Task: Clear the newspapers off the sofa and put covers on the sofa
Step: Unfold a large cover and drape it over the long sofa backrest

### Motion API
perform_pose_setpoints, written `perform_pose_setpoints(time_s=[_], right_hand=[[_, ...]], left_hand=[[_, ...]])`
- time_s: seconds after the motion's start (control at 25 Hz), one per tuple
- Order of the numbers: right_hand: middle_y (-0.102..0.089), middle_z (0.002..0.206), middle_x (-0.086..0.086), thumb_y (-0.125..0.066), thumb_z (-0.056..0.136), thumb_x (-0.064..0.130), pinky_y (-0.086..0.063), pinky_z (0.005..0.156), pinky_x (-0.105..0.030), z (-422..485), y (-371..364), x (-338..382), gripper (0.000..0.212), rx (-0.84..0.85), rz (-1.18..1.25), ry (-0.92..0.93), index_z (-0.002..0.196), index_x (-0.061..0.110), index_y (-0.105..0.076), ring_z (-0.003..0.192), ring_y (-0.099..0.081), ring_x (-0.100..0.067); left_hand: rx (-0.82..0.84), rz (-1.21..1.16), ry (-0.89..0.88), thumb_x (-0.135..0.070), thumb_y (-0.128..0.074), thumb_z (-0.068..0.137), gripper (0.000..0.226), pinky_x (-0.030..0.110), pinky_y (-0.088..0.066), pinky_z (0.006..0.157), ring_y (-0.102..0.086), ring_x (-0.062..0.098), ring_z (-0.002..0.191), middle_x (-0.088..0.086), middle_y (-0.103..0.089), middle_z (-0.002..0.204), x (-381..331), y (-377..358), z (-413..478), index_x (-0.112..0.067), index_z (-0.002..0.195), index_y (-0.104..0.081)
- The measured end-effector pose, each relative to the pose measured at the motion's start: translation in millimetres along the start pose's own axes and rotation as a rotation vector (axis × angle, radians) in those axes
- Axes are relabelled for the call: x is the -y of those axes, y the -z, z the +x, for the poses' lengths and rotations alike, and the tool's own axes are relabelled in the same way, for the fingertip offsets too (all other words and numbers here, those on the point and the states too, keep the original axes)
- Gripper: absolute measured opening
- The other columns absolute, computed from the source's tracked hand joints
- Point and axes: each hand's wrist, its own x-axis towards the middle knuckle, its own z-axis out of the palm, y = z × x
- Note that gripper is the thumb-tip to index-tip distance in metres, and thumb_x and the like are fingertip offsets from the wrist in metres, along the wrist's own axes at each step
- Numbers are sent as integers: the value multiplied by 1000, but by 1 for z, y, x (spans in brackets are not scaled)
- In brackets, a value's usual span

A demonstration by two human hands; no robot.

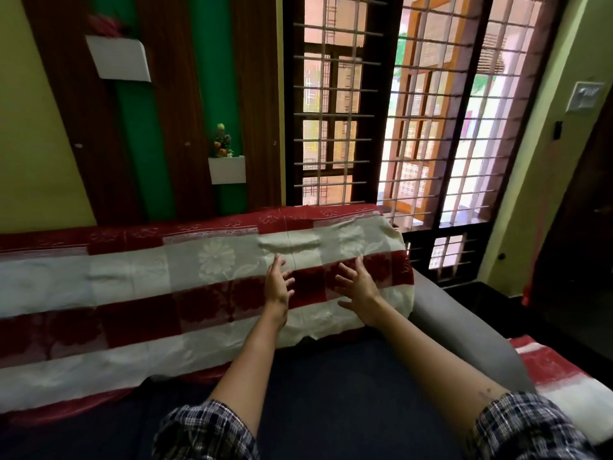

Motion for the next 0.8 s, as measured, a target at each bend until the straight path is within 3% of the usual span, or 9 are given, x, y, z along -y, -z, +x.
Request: perform_pose_setpoints(time_s=[0.4,0.56,0.8], right_hand=[[-31,150,-13,-8,95,57,-23,110,-51,202,-13,25,66,93,-81,-33,145,20,-31,137,-29,-33],[-33,150,-12,-9,95,59,-25,110,-51,284,-20,34,68,141,-116,-43,144,19,-32,135,-34,-31],[-33,150,-11,-10,94,59,-24,111,-50,393,-44,68,68,279,-235,42,144,19,-32,137,-32,-27]], left_hand=[[-90,88,-22,-41,-28,99,50,38,-37,92,-48,32,122,19,-48,136,-3,-20,191,-8,133,-46],[-166,123,-31,-40,-30,99,48,34,-38,85,-52,26,106,18,-53,130,-1,-33,254,-8,129,-49],[-287,272,-128,-38,-38,98,44,39,-43,95,-54,27,111,14,-57,124,-21,-46,351,-9,126,-53]])
